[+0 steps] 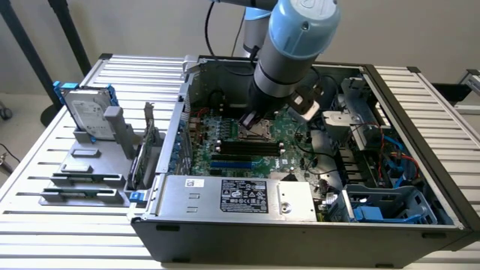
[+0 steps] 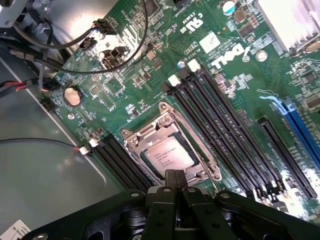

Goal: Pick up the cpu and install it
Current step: 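Install the first cpu locking lever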

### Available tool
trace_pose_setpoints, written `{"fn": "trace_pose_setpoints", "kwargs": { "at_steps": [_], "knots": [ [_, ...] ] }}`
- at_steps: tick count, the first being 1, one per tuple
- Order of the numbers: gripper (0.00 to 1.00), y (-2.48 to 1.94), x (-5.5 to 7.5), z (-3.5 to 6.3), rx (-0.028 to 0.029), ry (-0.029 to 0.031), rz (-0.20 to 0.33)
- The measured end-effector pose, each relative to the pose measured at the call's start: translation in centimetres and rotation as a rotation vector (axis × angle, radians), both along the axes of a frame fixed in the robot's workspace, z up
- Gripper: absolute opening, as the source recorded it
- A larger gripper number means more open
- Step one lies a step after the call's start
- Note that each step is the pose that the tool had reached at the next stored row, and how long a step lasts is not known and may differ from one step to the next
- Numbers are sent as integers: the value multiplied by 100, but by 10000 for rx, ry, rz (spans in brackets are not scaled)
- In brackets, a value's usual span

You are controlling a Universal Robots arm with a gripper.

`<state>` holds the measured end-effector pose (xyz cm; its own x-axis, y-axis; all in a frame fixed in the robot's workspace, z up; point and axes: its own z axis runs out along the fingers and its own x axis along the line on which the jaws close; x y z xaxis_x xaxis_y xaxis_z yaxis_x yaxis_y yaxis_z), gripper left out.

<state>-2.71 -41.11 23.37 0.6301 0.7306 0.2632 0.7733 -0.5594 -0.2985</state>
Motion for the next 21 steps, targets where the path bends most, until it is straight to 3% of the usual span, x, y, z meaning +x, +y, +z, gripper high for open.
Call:
{"fn": "trace_pose_setpoints", "kwargs": {
  "at_steps": [12, 18, 21],
  "knots": [
    [11, -187, -155, 86, 13, 127, -3],
    [11, -236, -258, 90, 14, 248, -3],
    [11, -237, -267, 89, 12, 257, -2]
  ]
}}
